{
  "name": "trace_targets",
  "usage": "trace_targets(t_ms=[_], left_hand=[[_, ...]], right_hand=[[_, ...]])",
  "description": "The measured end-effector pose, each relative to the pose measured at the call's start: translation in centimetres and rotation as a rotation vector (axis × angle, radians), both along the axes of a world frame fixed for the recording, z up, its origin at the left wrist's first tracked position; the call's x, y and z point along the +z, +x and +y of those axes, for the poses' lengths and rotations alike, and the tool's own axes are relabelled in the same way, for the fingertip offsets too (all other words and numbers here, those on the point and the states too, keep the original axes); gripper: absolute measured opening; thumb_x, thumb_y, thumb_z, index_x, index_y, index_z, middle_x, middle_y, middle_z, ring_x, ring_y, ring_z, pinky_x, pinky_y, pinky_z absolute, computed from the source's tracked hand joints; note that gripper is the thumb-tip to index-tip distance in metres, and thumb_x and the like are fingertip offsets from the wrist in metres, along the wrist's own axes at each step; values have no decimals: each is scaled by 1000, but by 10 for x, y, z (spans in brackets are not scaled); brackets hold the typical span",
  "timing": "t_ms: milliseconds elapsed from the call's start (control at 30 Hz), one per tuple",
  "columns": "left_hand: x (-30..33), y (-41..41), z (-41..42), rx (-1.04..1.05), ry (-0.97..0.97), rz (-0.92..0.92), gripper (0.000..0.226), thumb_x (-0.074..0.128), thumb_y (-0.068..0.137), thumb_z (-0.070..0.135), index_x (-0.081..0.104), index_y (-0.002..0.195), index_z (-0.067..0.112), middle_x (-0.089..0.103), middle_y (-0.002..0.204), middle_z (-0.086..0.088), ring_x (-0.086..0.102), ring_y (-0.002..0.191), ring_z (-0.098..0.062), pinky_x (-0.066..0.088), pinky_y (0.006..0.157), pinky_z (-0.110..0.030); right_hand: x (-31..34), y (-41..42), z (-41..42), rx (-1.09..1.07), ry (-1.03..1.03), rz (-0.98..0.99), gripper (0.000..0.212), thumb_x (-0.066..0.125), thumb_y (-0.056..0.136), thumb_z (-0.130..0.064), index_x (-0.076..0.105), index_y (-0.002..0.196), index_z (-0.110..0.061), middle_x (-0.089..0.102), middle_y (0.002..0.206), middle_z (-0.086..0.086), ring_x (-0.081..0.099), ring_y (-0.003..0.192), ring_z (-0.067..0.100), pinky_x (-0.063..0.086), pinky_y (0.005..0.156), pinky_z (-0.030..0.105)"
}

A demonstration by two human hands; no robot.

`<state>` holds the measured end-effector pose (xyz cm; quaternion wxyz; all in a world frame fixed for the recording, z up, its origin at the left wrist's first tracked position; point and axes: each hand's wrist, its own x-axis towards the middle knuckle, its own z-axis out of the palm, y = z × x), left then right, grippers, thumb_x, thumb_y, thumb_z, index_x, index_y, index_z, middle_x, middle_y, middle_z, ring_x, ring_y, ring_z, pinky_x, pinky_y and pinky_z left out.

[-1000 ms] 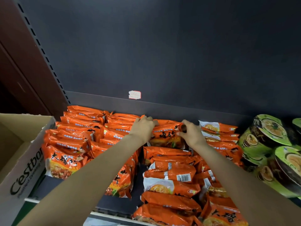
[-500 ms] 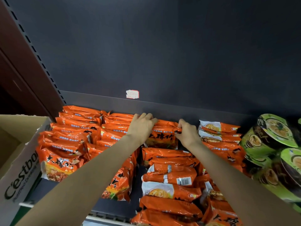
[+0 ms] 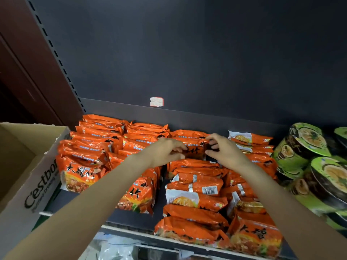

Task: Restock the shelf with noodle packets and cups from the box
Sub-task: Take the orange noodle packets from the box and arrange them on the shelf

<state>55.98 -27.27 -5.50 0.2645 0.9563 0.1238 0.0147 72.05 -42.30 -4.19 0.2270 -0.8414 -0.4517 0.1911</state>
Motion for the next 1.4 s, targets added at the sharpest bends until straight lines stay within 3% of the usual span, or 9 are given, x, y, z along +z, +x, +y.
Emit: trace_targets(t_ms=[167,400,600,700,833,1000,1133,1233,1400], left_hand=[[1,-17,6,-6,183,139,46,70,83,29,56,127,23,61,122,1,54,111,-19,45,94,-36],[-7,-6,4,84,356,112,33,57,92,20,57,125,22,62,124,-2,51,120,-22,33,100,-31],[-7,7,10,152,388,48,31,50,94,14,56,123,23,61,124,-2,52,119,-23,30,100,-36],[-8,10,14,184,266,55,35,47,93,10,56,125,22,57,129,-3,50,122,-23,34,104,-38],[-11,-1,16,156,159,26,37,54,93,24,51,130,24,46,136,-3,43,126,-22,35,106,-42],[-15,-4,2,26,332,24,51,69,77,47,51,123,34,29,144,5,24,133,-16,19,107,-38],[-19,3,1,21,474,51,43,65,82,42,55,122,29,32,144,4,26,132,-18,19,107,-39],[-20,3,4,51,431,38,40,65,85,33,54,123,26,36,141,5,29,129,-17,21,105,-33],[-17,0,12,157,395,3,45,62,85,18,45,126,21,45,132,-1,40,120,-22,31,101,-32]], right_hand=[[3,-14,-18,146,-176,-21,41,68,85,-22,56,124,-27,59,125,-1,54,118,16,44,101,35],[-6,-25,-14,97,-225,-164,47,68,84,-17,54,129,-25,55,131,2,51,122,20,43,102,38],[-15,-26,-9,-1,-165,-291,41,62,89,-14,54,128,-22,54,126,5,54,116,22,47,97,36],[-18,-25,-4,-37,-124,-322,36,59,91,-14,55,127,-18,55,123,6,56,111,24,48,93,35],[-21,-21,6,-47,-81,-298,32,57,93,-14,57,124,-16,56,121,7,56,110,24,48,94,36],[-20,-19,16,6,-23,-223,26,60,91,-18,57,116,-15,56,117,6,57,107,21,47,92,31],[-10,-10,1,145,-231,-87,63,66,85,-22,36,140,-25,42,133,-1,43,123,17,37,96,27],[-11,-8,-6,179,-370,-165,84,73,79,-24,24,146,-29,41,136,-1,43,123,20,39,98,30],[-25,-16,8,83,-217,-371,56,64,87,-21,38,136,-25,51,133,2,53,118,22,48,92,36]])
